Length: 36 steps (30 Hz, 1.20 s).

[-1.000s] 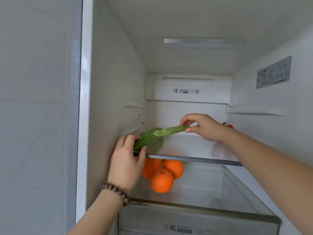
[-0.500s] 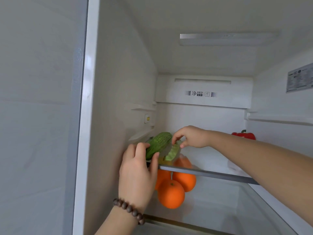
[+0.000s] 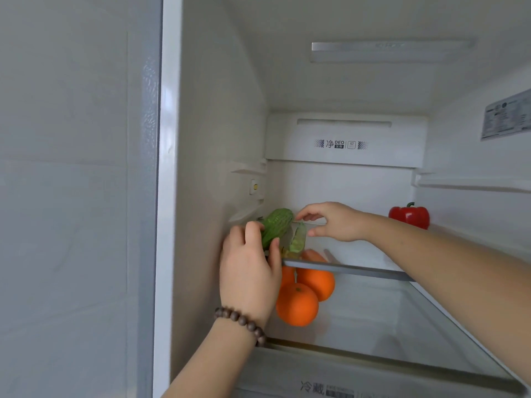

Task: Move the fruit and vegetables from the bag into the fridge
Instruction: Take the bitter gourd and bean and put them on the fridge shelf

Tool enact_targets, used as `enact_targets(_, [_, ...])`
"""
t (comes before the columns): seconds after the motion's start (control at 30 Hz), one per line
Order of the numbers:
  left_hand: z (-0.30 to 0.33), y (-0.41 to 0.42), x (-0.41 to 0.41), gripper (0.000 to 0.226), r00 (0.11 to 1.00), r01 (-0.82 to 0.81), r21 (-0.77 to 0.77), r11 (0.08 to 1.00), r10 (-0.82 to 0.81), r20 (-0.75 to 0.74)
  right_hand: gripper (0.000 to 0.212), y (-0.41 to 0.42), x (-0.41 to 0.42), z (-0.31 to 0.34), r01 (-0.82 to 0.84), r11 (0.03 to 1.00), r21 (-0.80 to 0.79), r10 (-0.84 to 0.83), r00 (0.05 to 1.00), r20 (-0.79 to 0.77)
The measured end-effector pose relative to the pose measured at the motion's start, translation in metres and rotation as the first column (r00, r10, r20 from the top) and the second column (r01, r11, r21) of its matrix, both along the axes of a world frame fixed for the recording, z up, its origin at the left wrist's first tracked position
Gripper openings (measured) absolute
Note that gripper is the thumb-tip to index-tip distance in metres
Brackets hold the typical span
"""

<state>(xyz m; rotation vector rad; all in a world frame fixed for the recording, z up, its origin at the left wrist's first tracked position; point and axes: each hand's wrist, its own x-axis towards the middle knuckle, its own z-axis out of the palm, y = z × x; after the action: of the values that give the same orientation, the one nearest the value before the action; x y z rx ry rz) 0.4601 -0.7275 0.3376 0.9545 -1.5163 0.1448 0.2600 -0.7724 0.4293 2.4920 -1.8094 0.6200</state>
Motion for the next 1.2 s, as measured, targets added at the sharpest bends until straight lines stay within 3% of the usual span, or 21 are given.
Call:
enact_targets(0.2, [-0.002, 0.006, 0.009, 0.035, 0.993, 0.104, 0.04, 0.994, -0.106, 0.045, 0.039, 0.055, 0.014, -0.019, 0.243, 0.963, -0.115, -0.198, 0.931, 0.305])
enact_targets(0.4, [-0.017, 0.025, 0.021, 0.06, 0.975, 0.199, 0.029, 0.98, -0.201, 0.092, 0.04, 0.126, 0.043, -0.051, 0.427, 0.79, -0.44, -0.283, 0.89, 0.356])
enact_targets(0.5, [-0.033, 0.031, 0.027, 0.068, 0.967, 0.229, 0.049, 0.972, -0.233, 0.099, 0.04, 0.147, 0.053, -0.078, 0.462, 0.729, -0.504, -0.303, 0.879, 0.368])
enact_targets(0.8, [-0.074, 0.067, 0.043, 0.072, 0.962, 0.158, 0.139, 0.978, -0.184, 0.202, 0.041, 0.201, 0.061, -0.142, 0.547, 0.696, -0.466, -0.354, 0.825, 0.44])
enact_targets(1.0, [-0.111, 0.13, 0.049, 0.071, 0.946, 0.062, 0.205, 0.977, -0.124, 0.301, 0.038, 0.262, 0.069, -0.198, 0.522, 0.768, -0.371, -0.306, 0.808, 0.503])
enact_targets(1.2, [-0.168, 0.229, 0.062, 0.07, 0.917, -0.021, 0.412, 0.911, -0.147, 0.371, 0.039, 0.341, 0.083, -0.284, 0.465, 0.853, -0.237, -0.36, 0.853, 0.379])
